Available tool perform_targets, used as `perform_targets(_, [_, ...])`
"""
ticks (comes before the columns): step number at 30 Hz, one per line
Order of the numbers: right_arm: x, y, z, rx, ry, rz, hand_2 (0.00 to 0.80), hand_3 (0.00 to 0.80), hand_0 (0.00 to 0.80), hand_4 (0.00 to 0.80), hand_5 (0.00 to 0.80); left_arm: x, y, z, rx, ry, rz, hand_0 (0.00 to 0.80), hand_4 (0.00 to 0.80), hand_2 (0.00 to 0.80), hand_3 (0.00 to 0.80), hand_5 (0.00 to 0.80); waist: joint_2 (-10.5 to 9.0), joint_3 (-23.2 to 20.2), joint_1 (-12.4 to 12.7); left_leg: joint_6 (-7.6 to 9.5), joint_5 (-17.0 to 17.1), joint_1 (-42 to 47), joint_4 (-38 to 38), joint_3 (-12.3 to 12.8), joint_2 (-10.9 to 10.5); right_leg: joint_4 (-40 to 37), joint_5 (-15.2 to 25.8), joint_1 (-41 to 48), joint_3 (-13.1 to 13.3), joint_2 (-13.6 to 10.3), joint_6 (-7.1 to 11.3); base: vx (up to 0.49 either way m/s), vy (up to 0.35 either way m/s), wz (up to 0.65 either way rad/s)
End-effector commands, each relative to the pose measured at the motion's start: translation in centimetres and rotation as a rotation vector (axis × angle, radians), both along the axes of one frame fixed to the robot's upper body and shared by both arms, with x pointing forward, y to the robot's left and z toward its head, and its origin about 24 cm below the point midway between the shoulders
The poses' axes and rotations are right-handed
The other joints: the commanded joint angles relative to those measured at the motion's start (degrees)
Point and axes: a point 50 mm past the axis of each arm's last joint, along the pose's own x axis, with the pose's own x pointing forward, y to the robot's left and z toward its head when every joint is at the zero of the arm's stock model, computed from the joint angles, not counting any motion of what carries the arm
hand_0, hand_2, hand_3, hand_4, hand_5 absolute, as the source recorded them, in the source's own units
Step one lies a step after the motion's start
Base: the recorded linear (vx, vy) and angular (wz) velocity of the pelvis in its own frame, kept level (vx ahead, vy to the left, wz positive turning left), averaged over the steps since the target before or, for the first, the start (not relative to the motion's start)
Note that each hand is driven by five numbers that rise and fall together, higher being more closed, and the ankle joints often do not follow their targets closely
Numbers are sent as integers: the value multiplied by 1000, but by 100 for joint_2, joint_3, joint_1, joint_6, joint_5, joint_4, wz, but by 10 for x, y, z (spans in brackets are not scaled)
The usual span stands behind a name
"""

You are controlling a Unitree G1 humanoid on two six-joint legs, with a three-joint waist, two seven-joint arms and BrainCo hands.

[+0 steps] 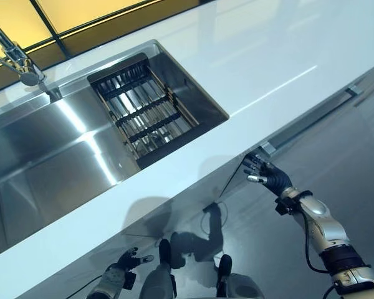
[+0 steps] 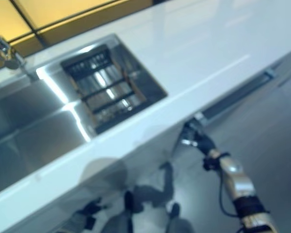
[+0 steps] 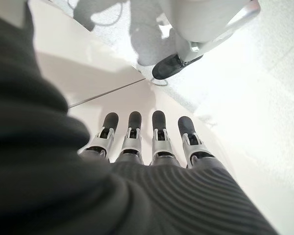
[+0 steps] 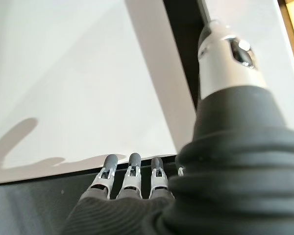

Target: Take plates into dishwasher

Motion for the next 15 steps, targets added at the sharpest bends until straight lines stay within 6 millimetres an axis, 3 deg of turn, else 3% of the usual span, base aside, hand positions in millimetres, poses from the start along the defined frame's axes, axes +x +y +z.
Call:
perform_targets(1, [-31, 85, -30, 38, 78, 438, 0, 0, 0, 0, 0, 15, 22, 11, 85, -48, -6, 0, 0, 0, 0, 0, -354, -175, 585, 344, -366, 62, -21, 242, -539, 1286, -620, -451, 172, -9, -38, 3, -26, 18])
perform_targets(2, [-36, 75, -52, -65, 147, 358, 0, 0, 0, 0, 0, 15, 22, 12, 88, -51, -4, 0, 0, 0, 0, 0, -381, -156, 606, 343, -368, 83, -21, 222, -549, 1277, -637, -400, 157, -13, -41, -2, -26, 14])
perform_targets(5, [-50, 50, -95, -255, 307, 210, 0, 0, 0, 0, 0, 17, 21, 12, 89, -55, 1, 0, 0, 0, 0, 0, -422, -152, 646, 333, -368, 111, -21, 196, -549, 1203, -628, -300, 117, 15, -69, 17, -24, 10])
perform_targets(13, [-76, 8, -153, -543, 644, 16, 0, 0, 0, 0, 0, 24, 13, 11, 99, -29, -45, 0, 0, 0, 0, 0, -439, -80, 913, 417, -514, 140, 185, -31, -650, 1193, -627, -221, 62, 23, -143, 69, 13, 24])
perform_targets(15, [-97, 6, -172, -572, 786, -2, 0, 0, 0, 0, 0, 25, 12, 11, 105, -28, -46, 0, 0, 0, 0, 0, -430, -59, 991, 468, -561, 153, 227, -86, -672, 1250, -635, -232, 44, -12, -127, 66, 24, 20])
